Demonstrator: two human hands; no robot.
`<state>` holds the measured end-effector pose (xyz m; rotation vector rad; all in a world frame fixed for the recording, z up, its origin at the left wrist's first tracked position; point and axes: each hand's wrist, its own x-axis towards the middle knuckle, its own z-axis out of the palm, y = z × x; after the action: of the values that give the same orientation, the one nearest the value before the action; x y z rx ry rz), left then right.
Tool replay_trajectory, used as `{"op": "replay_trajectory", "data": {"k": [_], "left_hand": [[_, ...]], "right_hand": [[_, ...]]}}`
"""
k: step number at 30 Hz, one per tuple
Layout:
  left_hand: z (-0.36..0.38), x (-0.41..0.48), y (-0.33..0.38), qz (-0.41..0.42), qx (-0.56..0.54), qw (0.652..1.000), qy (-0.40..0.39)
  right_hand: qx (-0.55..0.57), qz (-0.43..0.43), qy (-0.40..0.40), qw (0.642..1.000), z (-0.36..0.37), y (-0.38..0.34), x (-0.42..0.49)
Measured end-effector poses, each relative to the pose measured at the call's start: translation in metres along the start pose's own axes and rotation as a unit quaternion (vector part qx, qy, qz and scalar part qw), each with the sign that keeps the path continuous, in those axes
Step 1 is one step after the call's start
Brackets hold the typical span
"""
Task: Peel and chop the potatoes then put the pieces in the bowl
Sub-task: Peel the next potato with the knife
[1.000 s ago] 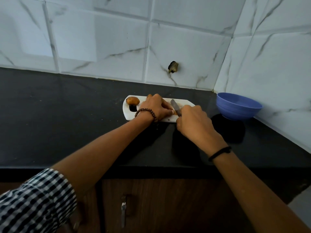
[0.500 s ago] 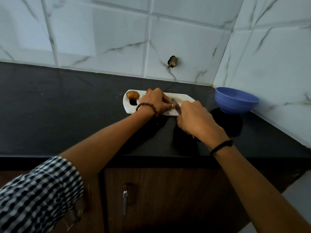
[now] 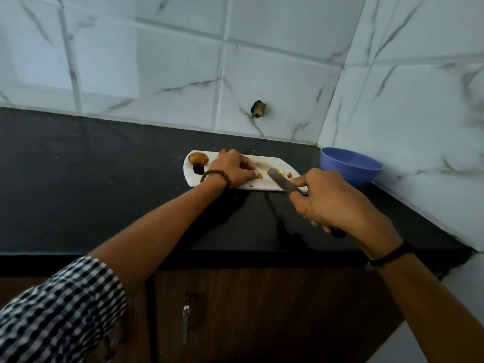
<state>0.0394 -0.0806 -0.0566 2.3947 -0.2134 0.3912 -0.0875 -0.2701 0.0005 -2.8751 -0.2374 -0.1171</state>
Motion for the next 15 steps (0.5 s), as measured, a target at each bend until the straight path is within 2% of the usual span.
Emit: {"op": "replay_trajectory", "data": {"k": [4, 8, 12, 15], "left_hand": [[-0.006, 0.0, -0.001, -0.004, -0.048, 0.999, -0.009], [-0.008, 0.002, 0.0, -0.016, -0.049, 0.998, 0.025], [-0.01, 0.002, -0.001, -0.015, -0.033, 0.997, 0.074], [-0.013, 0.002, -0.004, -0.009, 0.02, 0.994, 0.104]], "right_hand": [[0.041, -0.008, 0.034, 0.999, 0.007, -0.002, 0.007], [0.045, -0.028, 0.05, 0.997, 0.015, -0.011, 0.014], [0.056, -0.034, 0.018, 0.998, 0.022, -0.013, 0.018], [0.075, -0.013, 0.018, 0.997, 0.022, 0.003, 0.022]]}}
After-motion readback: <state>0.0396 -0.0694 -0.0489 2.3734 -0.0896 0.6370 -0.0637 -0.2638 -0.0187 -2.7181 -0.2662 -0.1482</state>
